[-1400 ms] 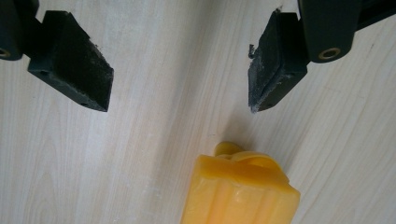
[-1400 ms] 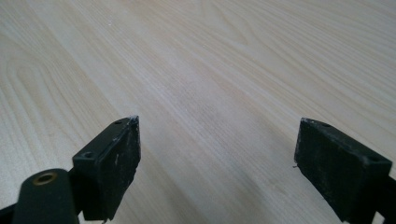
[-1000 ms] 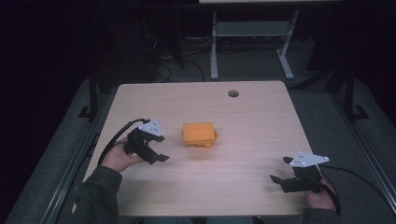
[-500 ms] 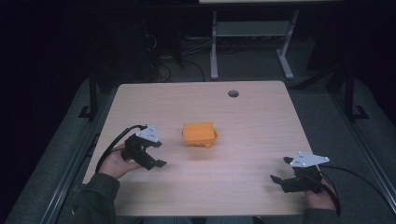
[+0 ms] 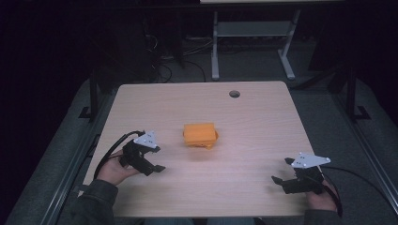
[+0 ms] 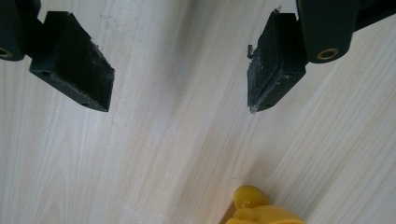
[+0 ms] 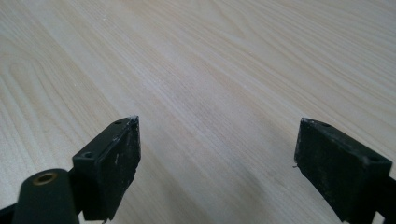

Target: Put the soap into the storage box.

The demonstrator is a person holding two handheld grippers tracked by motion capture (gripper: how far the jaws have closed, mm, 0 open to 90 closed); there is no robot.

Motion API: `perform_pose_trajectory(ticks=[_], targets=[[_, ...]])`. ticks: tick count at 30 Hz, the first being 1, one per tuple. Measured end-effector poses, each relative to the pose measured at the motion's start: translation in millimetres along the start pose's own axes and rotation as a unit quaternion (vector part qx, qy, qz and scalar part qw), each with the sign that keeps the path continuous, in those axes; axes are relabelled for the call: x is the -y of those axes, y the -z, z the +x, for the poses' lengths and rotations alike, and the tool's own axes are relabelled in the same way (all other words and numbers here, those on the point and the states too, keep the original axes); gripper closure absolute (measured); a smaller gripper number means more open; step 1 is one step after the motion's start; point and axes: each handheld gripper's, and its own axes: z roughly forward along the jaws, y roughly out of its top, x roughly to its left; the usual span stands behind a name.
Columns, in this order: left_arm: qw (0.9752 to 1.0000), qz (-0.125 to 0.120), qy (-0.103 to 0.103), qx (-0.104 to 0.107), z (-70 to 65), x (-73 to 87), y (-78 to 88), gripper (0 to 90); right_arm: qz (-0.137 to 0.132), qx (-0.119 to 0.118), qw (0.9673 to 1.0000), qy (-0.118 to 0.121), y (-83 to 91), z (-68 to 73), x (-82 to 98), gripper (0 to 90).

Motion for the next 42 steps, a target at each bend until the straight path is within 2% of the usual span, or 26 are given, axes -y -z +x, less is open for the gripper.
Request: perform_pose_trajectory(ticks=[2, 5, 6, 7, 8, 14, 21, 33, 35, 38, 42], targets=[[1.0000, -0.005, 0.004, 0.000, -0.8, 2.2, -0.2, 22.7, 0.000, 0.000, 1.0000, 0.000, 0.0, -0.2, 0.3, 13.9], [1.0000, 0.000, 0.005, -0.001, -2.3, 5.2, -0.1, 22.6, -0.002, 0.001, 1.0000, -0.002, 0.2, -0.5, 0.5, 14.0], [0.9999, -0.006, 0.009, -0.001, -3.5, 6.1, -0.5, 22.6, -0.001, 0.001, 1.0000, -0.003, 0.7, -0.6, 0.7, 13.9], [1.0000, -0.004, 0.003, -0.003, -3.6, 7.0, 0.2, 22.7, -0.001, 0.001, 1.0000, -0.004, 1.0, -0.6, 0.8, 13.9], [0.9999, -0.007, 0.008, -0.005, -4.9, 8.1, -0.1, 22.7, -0.001, 0.001, 1.0000, -0.003, 1.4, -0.9, 1.0, 13.9], [0.9998, -0.009, 0.006, -0.015, -9.2, 13.9, 1.2, 22.6, -0.003, 0.002, 1.0000, -0.004, 2.4, -1.0, 1.5, 13.9], [0.9998, -0.009, 0.003, -0.017, -13.7, 19.1, 3.8, 22.7, -0.005, 0.004, 1.0000, -0.003, 3.6, -0.6, 1.5, 13.9], [0.9996, -0.014, 0.016, -0.020, -22.0, 35.5, 3.8, 21.4, -0.010, 0.005, 0.9999, 0.000, 6.4, 3.5, -0.3, 13.9], [0.9994, -0.017, 0.023, -0.020, -24.0, 39.3, 3.6, 21.3, -0.009, 0.005, 0.9999, 0.002, 6.7, 3.9, -0.4, 13.9], [0.9994, -0.015, 0.022, -0.021, -25.0, 43.9, 4.0, 20.9, -0.009, 0.004, 0.9999, 0.004, 6.3, 4.4, -0.9, 13.9], [0.9989, -0.022, 0.034, -0.024, -27.5, 50.5, 3.1, 19.0, -0.008, 0.003, 1.0000, 0.005, 5.8, 5.1, -1.2, 13.9]])
